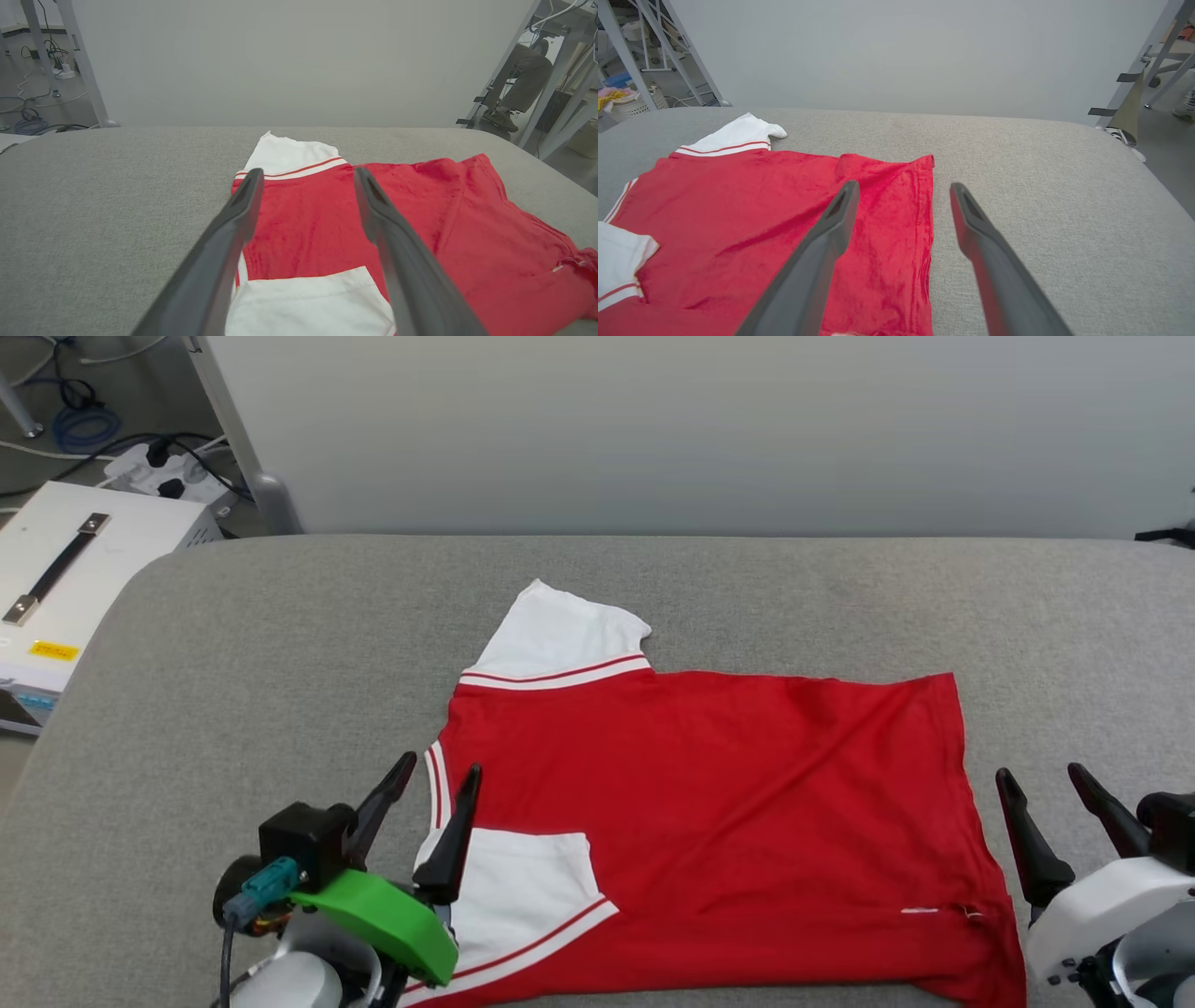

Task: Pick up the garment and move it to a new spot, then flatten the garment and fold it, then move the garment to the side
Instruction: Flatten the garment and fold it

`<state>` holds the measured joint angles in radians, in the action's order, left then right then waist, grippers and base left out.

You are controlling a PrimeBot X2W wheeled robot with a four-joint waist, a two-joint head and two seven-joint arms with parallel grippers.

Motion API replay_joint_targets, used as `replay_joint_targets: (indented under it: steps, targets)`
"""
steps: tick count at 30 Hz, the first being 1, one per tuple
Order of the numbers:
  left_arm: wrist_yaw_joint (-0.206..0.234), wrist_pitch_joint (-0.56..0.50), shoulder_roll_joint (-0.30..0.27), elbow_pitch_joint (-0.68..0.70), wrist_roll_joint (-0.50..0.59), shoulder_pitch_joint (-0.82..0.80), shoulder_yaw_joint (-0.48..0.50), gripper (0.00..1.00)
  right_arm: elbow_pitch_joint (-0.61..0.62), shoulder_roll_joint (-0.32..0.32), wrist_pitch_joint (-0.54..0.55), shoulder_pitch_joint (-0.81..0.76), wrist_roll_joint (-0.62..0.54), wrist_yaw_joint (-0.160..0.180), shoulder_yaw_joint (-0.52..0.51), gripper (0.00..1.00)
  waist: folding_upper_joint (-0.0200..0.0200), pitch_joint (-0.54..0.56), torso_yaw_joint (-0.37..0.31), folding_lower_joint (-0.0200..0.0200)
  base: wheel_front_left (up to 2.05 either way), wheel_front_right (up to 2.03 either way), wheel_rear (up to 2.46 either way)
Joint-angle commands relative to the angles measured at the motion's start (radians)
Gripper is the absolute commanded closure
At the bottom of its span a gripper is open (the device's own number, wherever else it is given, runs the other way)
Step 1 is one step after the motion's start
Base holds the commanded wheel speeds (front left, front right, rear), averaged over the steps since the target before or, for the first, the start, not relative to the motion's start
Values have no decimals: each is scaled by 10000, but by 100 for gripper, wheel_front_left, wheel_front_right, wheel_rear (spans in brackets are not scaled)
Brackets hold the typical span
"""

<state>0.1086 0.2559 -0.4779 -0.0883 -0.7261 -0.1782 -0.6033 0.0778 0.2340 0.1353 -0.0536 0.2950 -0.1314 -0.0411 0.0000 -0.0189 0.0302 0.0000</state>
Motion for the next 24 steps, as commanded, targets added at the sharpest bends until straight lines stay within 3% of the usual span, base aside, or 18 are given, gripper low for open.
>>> replay_joint_targets:
  steps: [1, 6, 15, 24]
  targets:
    - [-109, 23, -123, -56, 158, -399, 26, 0, 142, 12, -122, 287, 11, 7, 69, 0, 0, -362, -302, 0, 0, 0, 0]
    - [-699, -1130, -579, -373, 475, -2149, -146, 0, 626, 26, -205, 720, -53, 7, 302, 0, 0, -1291, -835, 0, 0, 0, 0]
    - [-2132, -4467, -1123, -2048, 498, -6369, -662, 0, 1261, -136, -319, 1684, -202, 7, 735, 0, 0, -3224, -1776, 0, 0, 0, 0]
    - [-2387, -7725, -1054, -4561, -898, -9452, -1508, 0, 1187, -403, -666, 2402, -197, 7, 1279, 0, 0, -4481, -2497, 0, 0, 0, 0]
